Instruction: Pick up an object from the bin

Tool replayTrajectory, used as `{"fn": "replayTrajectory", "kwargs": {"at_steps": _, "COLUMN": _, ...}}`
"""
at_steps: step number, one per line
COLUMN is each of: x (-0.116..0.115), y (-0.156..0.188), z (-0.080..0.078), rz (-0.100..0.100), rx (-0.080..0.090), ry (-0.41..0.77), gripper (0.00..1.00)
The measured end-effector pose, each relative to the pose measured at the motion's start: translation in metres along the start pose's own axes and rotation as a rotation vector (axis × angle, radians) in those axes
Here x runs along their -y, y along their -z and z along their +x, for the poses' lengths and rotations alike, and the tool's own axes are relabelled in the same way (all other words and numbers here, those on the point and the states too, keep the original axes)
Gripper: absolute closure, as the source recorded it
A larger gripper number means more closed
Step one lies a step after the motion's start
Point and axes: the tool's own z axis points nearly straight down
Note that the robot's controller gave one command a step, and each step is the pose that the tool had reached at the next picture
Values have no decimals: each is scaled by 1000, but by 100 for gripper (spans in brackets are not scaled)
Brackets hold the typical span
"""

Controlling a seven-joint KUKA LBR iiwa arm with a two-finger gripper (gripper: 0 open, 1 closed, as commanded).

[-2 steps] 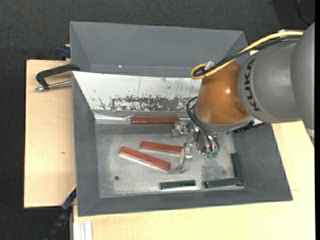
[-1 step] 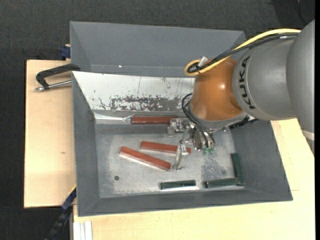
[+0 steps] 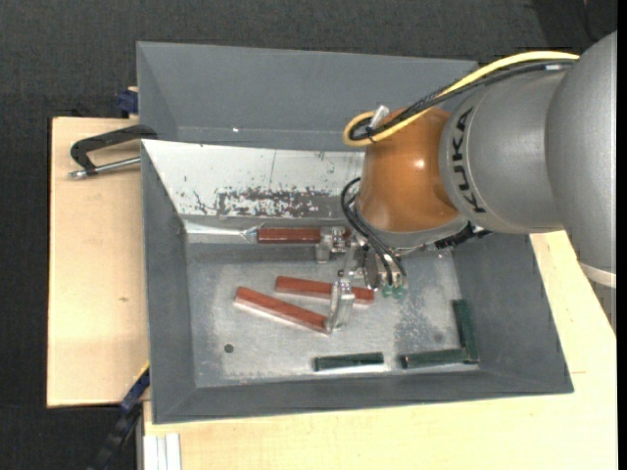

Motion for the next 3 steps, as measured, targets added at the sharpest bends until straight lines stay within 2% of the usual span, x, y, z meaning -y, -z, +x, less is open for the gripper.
{"fn": "replayTrajectory", "kwargs": {"at_steps": 1, "x": -17, "y": -36, "z": 10, "rz": 0, "rx": -6, "ry": -16, "gripper": 0}}
{"fn": "replayTrajectory", "kwargs": {"at_steps": 2, "x": -31, "y": -35, "z": 13, "rz": 1, "rx": -6, "ry": -115, "gripper": 100}}
{"fn": "replayTrajectory", "kwargs": {"at_steps": 3, "x": -31, "y": -35, "z": 13, "rz": 1, "rx": -6, "ry": -115, "gripper": 100}}
